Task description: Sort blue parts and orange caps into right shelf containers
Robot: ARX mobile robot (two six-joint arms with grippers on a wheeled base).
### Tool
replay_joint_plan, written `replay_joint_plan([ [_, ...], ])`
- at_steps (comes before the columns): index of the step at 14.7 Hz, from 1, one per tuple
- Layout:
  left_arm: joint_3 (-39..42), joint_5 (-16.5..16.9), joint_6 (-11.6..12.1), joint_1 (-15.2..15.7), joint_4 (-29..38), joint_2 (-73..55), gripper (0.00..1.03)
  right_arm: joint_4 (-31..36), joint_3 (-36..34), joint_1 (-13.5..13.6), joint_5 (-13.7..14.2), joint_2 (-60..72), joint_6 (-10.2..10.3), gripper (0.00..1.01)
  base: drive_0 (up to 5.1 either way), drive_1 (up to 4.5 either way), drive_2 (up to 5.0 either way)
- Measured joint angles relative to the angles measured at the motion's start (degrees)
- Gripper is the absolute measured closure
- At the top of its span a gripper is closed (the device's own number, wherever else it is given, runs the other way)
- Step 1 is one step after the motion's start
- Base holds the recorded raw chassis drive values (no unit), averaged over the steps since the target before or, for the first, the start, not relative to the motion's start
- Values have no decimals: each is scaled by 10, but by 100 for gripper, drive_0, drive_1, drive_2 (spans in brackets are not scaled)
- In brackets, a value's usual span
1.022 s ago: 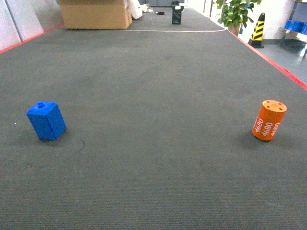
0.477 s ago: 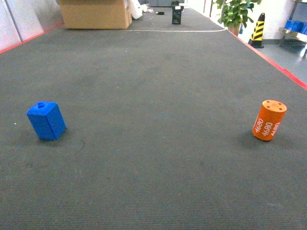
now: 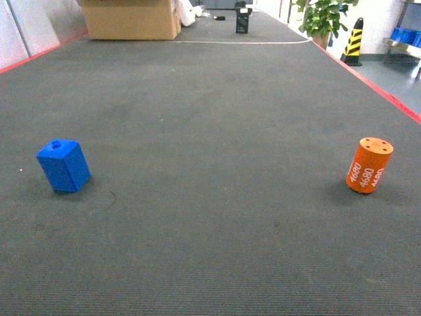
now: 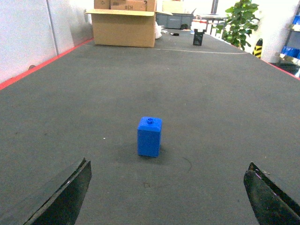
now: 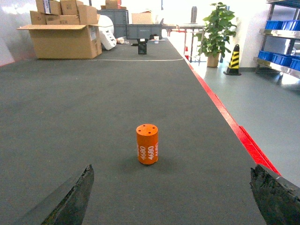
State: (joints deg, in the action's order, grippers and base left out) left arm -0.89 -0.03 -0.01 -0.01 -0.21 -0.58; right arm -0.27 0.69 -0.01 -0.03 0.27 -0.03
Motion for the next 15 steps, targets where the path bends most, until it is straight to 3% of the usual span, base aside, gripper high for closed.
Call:
replay_joint_plan([
  [3, 0, 0, 0, 0, 0, 0, 5, 0, 0, 0, 0, 0, 0, 3, 0, 0, 0],
  [4, 0, 0, 0, 0, 0, 0, 5, -18, 3, 4, 11, 4, -8, 3, 0, 0, 0],
  [5, 0, 0, 0, 0, 0, 0, 5, -62, 21, 11, 51, 50, -32, 3, 0, 0, 0],
  [6, 0, 0, 0, 0, 1, 0, 5, -35, 26, -7, 53, 120, -48, 3, 0, 0, 0],
  [8, 0, 0, 0, 0, 0, 0, 5, 102, 39, -59, 12, 277, -55, 3, 0, 0, 0],
  [10, 0, 0, 0, 0, 0, 0, 5, 283, 86, -61, -21, 494, -53, 3, 0, 0, 0],
  [12, 0, 0, 0, 0, -1, 0, 5, 410, 179, -43, -17, 703, -44, 3, 0, 0, 0],
  [15, 0, 0, 0, 0, 0, 0, 5, 391, 316, -24, -29, 897, -23, 3, 0, 0, 0],
])
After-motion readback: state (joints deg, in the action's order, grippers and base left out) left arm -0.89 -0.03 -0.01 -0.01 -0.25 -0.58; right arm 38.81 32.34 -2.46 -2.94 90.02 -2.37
